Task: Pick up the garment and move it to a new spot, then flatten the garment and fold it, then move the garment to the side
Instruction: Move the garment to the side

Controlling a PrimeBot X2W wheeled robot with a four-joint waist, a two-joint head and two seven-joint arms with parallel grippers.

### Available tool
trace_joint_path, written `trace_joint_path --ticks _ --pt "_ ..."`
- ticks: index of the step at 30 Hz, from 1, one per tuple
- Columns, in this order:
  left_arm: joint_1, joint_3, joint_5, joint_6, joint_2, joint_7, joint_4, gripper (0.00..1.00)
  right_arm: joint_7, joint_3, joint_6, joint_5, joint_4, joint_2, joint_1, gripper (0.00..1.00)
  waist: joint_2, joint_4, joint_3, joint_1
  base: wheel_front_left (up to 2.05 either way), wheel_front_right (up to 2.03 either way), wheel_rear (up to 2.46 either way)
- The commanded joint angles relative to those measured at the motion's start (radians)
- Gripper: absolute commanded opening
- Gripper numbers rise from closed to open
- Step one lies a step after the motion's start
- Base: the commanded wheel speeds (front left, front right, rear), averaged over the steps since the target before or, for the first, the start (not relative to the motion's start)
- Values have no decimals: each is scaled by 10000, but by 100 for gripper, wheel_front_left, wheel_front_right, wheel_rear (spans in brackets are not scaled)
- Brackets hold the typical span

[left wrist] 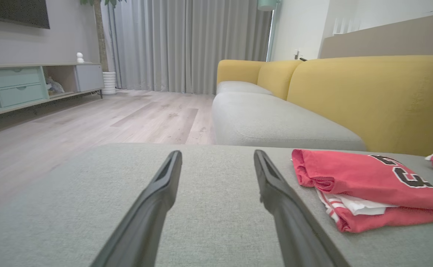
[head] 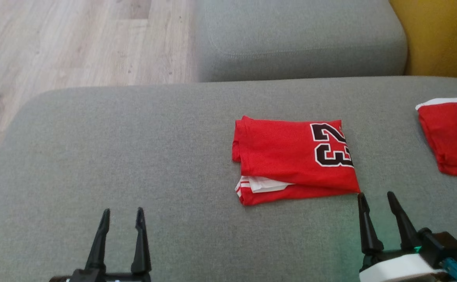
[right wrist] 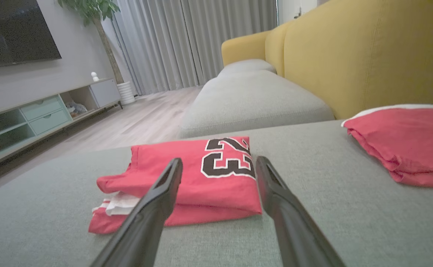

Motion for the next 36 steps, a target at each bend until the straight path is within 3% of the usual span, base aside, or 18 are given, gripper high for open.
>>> trace_joint_path --ticks 1,4,12,18,25,26,27,28,29,36 --pt "-346 284 -8 -92 -43 -51 -445 100 -108 221 67 -28 -121 -92 -404 100 0 -20 124 0 0 0 0" --pt "-407 265 132 -167 -43 -51 -659 100 -108 257 67 143 311 -276 -797 100 0 0 338 0 0 0 0" --pt "-694 80 823 372 -43 -51 -975 100 161 463 67 1562 2771 -1213 -2606 100 0 182 971 0 0 0 0" --pt "-1083 -287 619 303 -43 -51 -1130 100 1391 831 67 2536 4490 -2047 -4484 100 0 523 1437 0 0 0 0" --pt "-1464 -608 525 275 -43 -51 -1434 100 2276 1479 67 3561 5912 -2196 -5708 100 0 1008 1889 0 0 0 0" --pt "-1513 -641 545 310 -43 -51 -1512 100 2455 1624 67 3655 6097 -2187 -5794 90 0 1064 1946 0 0 0 0" --pt "-1560 -684 559 336 -43 -51 -1572 100 2587 1808 67 3716 6237 -2212 -5863 67 0 1131 2014 0 0 0 0" --pt "-1600 -721 563 366 -43 -51 -1613 100 2618 1950 67 3772 6348 -2249 -5920 11 0 1178 2064 0 0 0 0" --pt "-1635 -754 568 407 -43 -51 -1641 100 2572 2031 67 3854 6432 -2286 -5963 0 0 1226 2113 0 0 0 0" --pt "-1741 -726 604 731 -43 -51 -1837 100 1747 2178 67 3980 6562 -3107 -6502 0 0 810 2501 0 0 0 0"
